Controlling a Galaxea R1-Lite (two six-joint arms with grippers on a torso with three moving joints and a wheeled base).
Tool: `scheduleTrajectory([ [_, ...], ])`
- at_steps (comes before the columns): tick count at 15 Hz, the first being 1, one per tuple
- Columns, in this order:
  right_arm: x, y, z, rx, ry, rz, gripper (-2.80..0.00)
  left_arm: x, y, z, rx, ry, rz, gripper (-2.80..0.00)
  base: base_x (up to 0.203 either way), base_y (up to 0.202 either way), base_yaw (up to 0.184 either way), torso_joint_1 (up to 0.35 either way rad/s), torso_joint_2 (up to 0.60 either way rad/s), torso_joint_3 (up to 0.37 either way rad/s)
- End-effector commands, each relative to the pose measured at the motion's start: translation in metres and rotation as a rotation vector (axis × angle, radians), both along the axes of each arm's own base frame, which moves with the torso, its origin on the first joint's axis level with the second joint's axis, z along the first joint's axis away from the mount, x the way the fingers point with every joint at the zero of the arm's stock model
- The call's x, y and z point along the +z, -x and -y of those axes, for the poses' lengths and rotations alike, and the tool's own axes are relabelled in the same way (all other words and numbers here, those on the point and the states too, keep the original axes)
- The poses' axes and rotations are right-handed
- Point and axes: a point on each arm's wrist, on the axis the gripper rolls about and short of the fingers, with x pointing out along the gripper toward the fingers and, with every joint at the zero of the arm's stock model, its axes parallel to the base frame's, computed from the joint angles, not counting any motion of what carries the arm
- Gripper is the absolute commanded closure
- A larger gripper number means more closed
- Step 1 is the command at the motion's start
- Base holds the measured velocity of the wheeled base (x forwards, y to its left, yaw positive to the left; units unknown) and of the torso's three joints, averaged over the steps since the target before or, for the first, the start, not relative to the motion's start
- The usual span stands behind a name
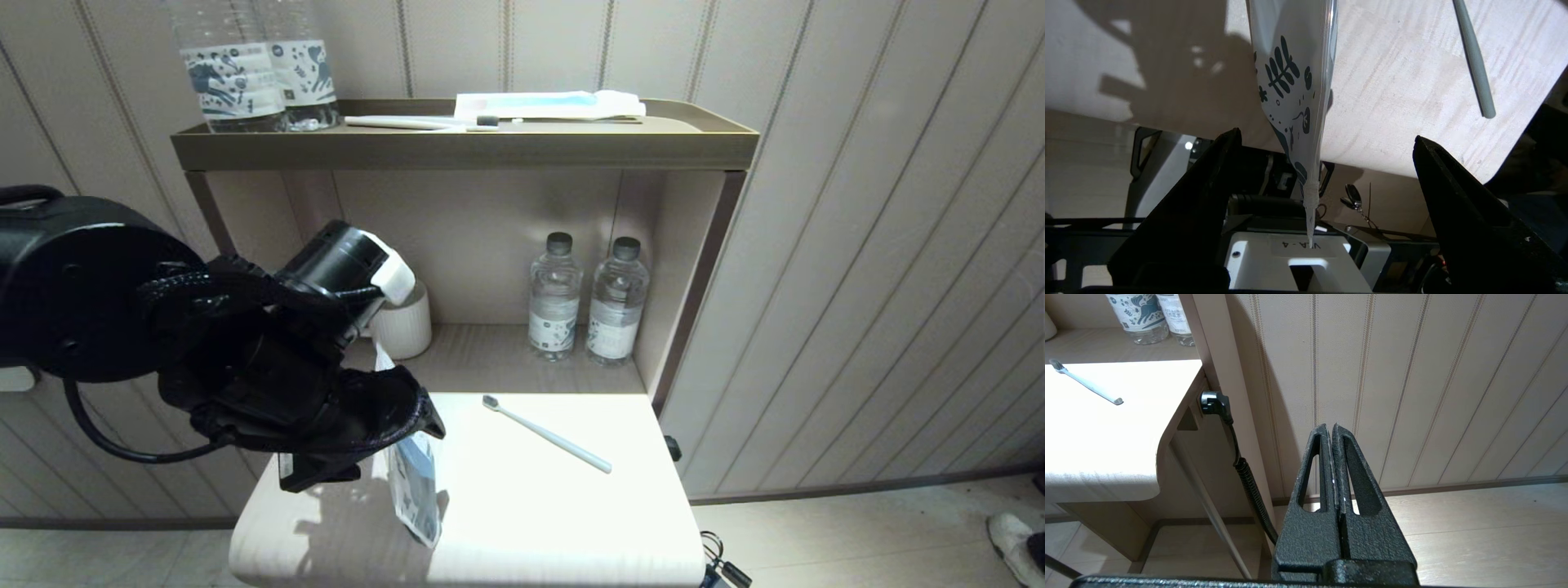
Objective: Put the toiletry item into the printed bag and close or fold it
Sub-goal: Pick up the storage bag
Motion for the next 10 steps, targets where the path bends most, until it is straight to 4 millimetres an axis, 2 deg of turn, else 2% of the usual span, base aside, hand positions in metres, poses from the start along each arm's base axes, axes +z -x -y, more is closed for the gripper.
scheduleTrajectory([
  [1, 0.0, 0.0, 0.0, 0.0, 0.0, 0.0, 0.0, -0.007, 0.001, 0.005, 0.0, -0.015, -0.024, -2.8, 0.0, 0.0, 0.0, 0.0, 0.0, 0.0],
  [5, 0.0, 0.0, 0.0, 0.0, 0.0, 0.0, 0.0, -0.013, 0.005, 0.008, 0.003, -0.017, -0.045, -2.8, 0.0, 0.0, 0.0, 0.0, 0.0, 0.0],
  [10, 0.0, 0.0, 0.0, 0.0, 0.0, 0.0, 0.0, -0.029, -0.006, 0.018, 0.018, -0.081, -0.048, -2.8, 0.0, 0.0, 0.0, 0.0, 0.0, 0.0],
])
